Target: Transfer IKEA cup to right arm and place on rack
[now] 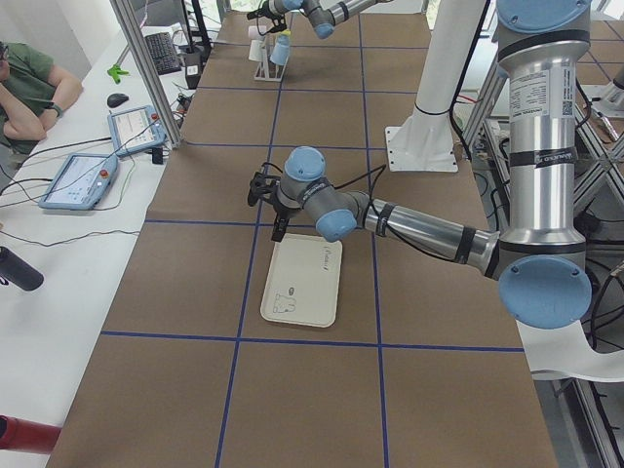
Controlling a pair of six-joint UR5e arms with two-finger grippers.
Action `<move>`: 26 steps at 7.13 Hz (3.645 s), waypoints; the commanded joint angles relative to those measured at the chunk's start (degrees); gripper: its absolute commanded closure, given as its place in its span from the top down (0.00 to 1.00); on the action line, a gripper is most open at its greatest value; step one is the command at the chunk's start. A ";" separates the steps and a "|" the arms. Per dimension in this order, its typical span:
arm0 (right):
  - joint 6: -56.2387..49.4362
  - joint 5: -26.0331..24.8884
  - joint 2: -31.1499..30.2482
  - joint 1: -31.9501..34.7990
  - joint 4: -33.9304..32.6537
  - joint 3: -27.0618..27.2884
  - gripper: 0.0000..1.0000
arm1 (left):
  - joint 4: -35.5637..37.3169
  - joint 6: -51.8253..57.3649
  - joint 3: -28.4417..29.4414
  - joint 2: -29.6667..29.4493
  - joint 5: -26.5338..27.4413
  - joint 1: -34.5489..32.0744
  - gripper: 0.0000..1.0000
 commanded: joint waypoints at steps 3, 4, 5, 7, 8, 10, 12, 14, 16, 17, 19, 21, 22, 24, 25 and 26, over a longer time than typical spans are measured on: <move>1.03 16.20 2.62 7.53 -1.38 0.37 0.99 | 0.00 0.00 -0.10 0.02 0.00 0.00 1.00; 2.25 19.23 2.80 10.18 -1.48 0.37 0.99 | 0.00 0.00 -0.10 0.02 0.00 0.00 1.00; 9.05 25.01 2.81 12.21 -1.48 0.45 0.99 | 0.00 0.00 -0.10 0.02 0.00 0.00 1.00; 29.74 31.99 2.63 14.07 -2.27 1.42 1.00 | 0.61 0.61 -0.71 0.02 0.00 -0.35 1.00; 35.43 32.44 2.19 14.07 -2.71 3.16 1.00 | 0.79 1.05 -0.54 -0.16 0.00 -1.92 1.00; 44.13 39.02 2.02 14.86 -11.72 8.85 0.99 | 8.38 14.32 -0.98 -0.25 -1.83 -8.57 1.00; 50.05 39.04 1.84 14.86 -20.53 14.23 1.00 | 18.50 31.30 -1.07 -0.34 -2.73 -16.49 1.00; 50.34 38.95 0.71 15.56 -22.14 14.43 1.00 | 24.67 41.35 -0.98 -0.34 -2.64 -21.95 1.00; 52.26 39.82 -1.22 17.58 -22.23 14.08 1.00 | 30.30 48.22 -0.89 -0.42 -2.64 -25.04 1.00; 58.02 42.96 -2.98 18.98 -22.23 14.17 1.00 | 32.93 51.56 -0.81 -0.42 -2.64 -25.40 1.00; 71.53 50.68 -7.10 22.49 -21.96 13.90 1.00 | 36.29 53.96 -0.28 0.79 -2.55 -26.10 1.00; 78.63 52.84 -10.89 25.22 -22.05 13.90 1.00 | 36.56 53.79 2.08 3.52 -2.02 -26.54 1.00; 83.60 54.14 -12.73 26.28 -22.22 12.86 1.00 | 35.61 54.05 6.36 3.44 -2.63 -26.63 1.00; 89.19 58.36 -18.18 26.55 -21.70 11.27 1.00 | 36.65 53.70 6.93 3.70 -2.64 -26.72 1.00; 88.58 60.03 -21.07 26.55 -21.44 11.61 1.00 | 36.56 53.61 6.50 5.19 -4.29 -26.72 1.00; 88.57 60.04 -21.97 26.55 -21.43 11.79 1.00 | 36.56 53.35 6.49 5.29 -6.14 -26.72 1.00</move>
